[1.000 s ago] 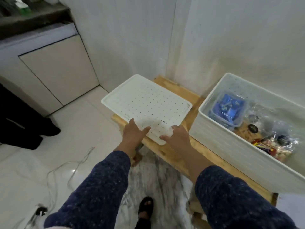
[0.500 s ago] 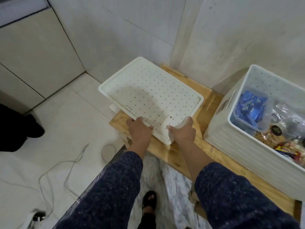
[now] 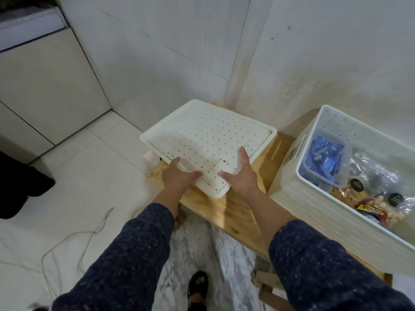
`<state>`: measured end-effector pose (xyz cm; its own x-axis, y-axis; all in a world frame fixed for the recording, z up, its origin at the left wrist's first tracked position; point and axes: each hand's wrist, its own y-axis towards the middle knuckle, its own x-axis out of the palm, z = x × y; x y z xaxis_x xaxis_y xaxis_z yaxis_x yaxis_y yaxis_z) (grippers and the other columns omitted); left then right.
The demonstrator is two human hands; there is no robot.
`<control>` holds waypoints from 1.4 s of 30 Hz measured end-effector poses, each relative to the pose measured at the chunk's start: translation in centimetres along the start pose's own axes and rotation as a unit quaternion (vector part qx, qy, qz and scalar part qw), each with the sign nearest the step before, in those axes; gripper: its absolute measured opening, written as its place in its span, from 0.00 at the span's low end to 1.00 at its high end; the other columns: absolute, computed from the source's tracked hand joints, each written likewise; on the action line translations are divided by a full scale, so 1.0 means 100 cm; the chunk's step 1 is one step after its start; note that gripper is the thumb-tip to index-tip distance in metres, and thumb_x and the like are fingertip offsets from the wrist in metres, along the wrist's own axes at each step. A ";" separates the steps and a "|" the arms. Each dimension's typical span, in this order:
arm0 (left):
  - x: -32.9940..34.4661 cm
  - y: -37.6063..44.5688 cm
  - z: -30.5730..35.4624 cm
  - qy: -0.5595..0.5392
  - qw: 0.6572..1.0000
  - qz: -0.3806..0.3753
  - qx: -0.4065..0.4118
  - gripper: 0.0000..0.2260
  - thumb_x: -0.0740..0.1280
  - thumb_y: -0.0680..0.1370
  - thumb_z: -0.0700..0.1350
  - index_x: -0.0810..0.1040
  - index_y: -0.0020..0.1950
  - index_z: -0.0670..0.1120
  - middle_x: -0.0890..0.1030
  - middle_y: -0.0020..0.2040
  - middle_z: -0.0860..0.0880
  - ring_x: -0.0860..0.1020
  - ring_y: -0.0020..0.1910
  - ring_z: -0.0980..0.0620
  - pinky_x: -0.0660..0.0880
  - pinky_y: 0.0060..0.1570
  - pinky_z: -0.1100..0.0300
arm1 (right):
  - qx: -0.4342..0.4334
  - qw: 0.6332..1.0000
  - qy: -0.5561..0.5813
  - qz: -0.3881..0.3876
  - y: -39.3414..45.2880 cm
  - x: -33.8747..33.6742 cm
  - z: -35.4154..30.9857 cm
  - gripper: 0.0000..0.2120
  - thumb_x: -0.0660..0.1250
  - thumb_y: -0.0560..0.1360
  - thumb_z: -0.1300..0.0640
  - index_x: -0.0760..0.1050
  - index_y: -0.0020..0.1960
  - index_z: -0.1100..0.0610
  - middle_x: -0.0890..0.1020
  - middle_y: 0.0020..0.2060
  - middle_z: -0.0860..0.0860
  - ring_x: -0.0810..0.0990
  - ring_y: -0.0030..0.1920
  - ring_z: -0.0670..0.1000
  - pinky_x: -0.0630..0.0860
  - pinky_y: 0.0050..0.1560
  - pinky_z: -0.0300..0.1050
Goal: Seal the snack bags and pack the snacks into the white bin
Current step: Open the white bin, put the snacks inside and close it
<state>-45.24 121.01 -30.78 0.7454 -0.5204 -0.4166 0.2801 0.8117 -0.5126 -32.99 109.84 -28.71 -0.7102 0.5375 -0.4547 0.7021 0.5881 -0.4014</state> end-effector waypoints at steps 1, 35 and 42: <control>-0.003 -0.002 0.002 -0.009 1.000 0.007 -0.009 0.42 0.78 0.66 0.53 0.61 0.75 0.50 0.66 0.73 0.46 0.66 0.71 0.45 0.67 0.68 0.51 | -0.009 1.000 -0.011 -0.002 -0.002 -0.005 -0.006 0.47 0.73 0.71 0.57 0.46 0.77 0.45 0.59 0.76 0.45 0.58 0.76 0.53 0.60 0.72 0.46; 0.266 -0.290 0.086 0.015 0.989 0.045 0.138 0.56 0.76 0.63 0.62 0.44 0.78 0.50 0.48 0.77 0.39 0.57 0.75 0.40 0.64 0.68 0.50 | -0.037 0.973 -0.196 0.113 -0.136 -0.405 0.174 0.40 0.68 0.72 0.43 0.54 0.76 0.57 0.64 0.74 0.53 0.62 0.74 0.54 0.60 0.71 0.45; 0.282 -0.295 0.090 0.061 0.986 0.043 0.150 0.53 0.74 0.65 0.64 0.43 0.78 0.51 0.45 0.77 0.40 0.55 0.76 0.41 0.61 0.70 0.49 | -0.030 0.981 -0.136 0.136 -0.129 -0.414 0.194 0.41 0.70 0.71 0.44 0.56 0.76 0.57 0.66 0.72 0.59 0.63 0.73 0.59 0.62 0.70 0.49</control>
<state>-27.07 84.79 -20.64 0.7003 -0.4601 -0.5457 0.3993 0.8863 -0.2348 -11.68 68.31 -20.12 -0.4512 0.5034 -0.7369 0.8538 0.4838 -0.1922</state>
